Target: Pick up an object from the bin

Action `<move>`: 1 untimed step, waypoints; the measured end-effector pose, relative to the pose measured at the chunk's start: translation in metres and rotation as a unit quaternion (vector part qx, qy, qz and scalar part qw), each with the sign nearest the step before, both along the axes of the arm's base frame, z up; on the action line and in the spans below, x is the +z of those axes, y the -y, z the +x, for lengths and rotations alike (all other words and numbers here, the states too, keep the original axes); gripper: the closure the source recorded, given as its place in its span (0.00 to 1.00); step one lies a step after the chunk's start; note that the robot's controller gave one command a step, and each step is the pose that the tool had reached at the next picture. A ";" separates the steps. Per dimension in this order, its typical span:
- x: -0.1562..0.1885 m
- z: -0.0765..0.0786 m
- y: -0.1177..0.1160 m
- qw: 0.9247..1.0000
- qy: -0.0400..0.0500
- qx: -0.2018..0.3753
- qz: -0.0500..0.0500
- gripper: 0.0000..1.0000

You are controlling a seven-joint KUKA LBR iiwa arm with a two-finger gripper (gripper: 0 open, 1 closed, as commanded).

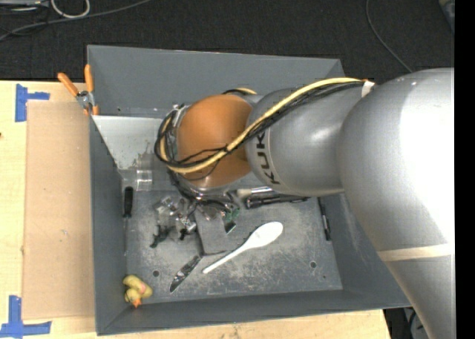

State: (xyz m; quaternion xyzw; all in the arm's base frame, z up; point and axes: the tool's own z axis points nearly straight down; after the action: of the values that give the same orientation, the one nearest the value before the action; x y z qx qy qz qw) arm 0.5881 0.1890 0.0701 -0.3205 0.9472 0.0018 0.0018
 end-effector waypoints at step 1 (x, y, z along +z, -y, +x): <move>0.000 0.000 0.000 1.000 0.000 0.000 0.000 1.00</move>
Offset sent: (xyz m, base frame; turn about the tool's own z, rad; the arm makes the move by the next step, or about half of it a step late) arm 0.0000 -0.0003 0.0833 0.0005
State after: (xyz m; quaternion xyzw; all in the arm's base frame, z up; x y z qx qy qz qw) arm 0.5881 0.1890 0.0702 -0.3203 0.9473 0.0018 0.0017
